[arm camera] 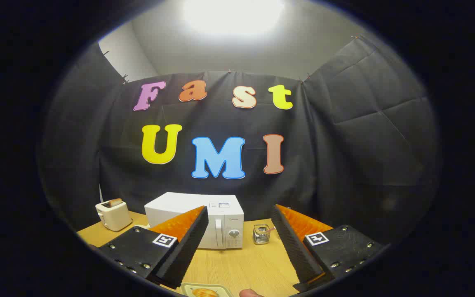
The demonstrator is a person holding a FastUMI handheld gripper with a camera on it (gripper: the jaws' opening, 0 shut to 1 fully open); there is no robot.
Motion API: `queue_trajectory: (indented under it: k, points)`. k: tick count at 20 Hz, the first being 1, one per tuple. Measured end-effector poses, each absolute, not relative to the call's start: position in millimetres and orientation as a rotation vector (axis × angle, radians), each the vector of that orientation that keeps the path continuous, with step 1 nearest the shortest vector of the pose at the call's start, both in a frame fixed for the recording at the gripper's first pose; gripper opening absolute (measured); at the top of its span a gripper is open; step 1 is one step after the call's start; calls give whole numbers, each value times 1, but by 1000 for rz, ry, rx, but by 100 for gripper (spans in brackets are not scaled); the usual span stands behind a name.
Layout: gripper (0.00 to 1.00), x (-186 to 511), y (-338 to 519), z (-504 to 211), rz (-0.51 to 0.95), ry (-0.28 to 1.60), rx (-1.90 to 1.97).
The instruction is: Open the microwave, put the food inside, and close the microwave door.
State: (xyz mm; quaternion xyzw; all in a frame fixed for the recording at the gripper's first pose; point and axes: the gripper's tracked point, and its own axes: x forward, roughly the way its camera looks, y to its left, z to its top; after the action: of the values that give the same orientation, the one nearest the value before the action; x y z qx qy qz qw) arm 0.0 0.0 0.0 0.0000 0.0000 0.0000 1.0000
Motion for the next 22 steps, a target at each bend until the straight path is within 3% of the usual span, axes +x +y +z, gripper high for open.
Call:
queue_trajectory:
  k: [10, 22]
  points:
    - [97, 4, -2, -8, 59, 6, 43]
    - [97, 56, 23, -21, 141, -6, 63]
